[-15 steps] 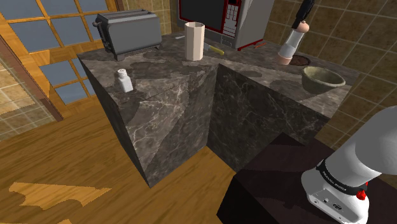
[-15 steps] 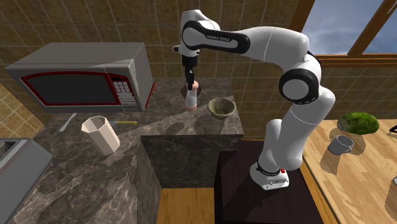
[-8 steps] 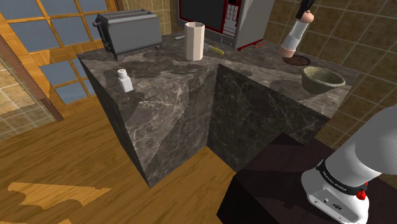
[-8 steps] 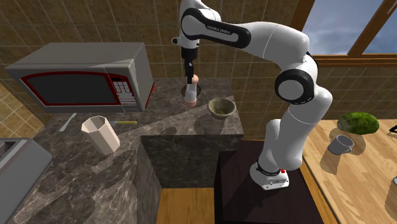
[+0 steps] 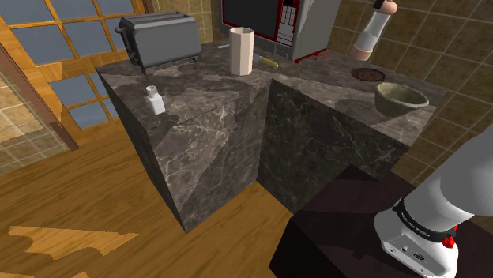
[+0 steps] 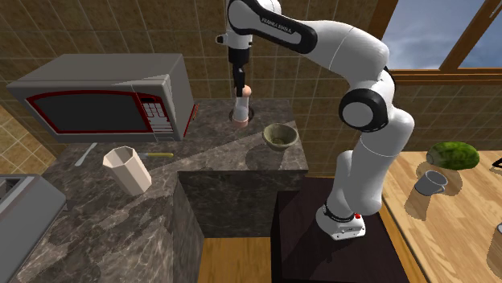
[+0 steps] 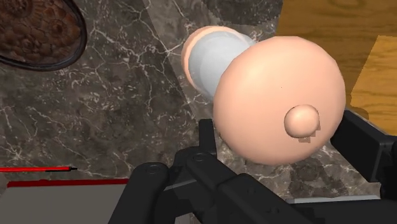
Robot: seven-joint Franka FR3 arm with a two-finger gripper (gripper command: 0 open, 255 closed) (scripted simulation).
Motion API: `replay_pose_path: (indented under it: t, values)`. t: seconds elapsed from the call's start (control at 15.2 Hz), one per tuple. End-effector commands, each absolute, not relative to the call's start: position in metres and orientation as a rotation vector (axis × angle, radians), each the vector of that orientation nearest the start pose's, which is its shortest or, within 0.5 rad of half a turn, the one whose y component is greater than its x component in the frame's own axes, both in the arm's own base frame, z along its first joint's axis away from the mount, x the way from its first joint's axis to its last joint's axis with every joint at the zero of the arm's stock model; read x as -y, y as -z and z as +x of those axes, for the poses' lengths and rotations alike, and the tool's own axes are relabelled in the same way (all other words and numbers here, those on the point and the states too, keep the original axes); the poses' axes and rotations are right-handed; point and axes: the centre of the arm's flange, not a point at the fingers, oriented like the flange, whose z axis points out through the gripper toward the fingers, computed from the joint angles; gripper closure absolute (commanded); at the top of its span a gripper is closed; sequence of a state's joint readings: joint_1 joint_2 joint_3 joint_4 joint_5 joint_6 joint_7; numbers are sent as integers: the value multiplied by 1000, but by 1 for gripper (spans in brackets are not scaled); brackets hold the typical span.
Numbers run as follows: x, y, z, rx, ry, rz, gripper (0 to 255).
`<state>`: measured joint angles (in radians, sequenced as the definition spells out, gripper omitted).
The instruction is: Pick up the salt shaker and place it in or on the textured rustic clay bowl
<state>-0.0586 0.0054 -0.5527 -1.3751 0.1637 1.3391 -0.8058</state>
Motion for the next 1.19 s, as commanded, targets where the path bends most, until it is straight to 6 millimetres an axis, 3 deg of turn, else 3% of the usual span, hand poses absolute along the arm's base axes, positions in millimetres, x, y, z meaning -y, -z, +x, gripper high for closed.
replay_pose_path:
  t: [0.0, 0.07, 0.99, 1.12]
  values:
    - [286, -705, 445, 342, 107, -2974, 255]
    - [286, -707, 445, 342, 107, -2974, 255]
    - [289, -779, 267, 342, 107, -2974, 255]
    - [289, -768, 267, 342, 107, -2974, 255]
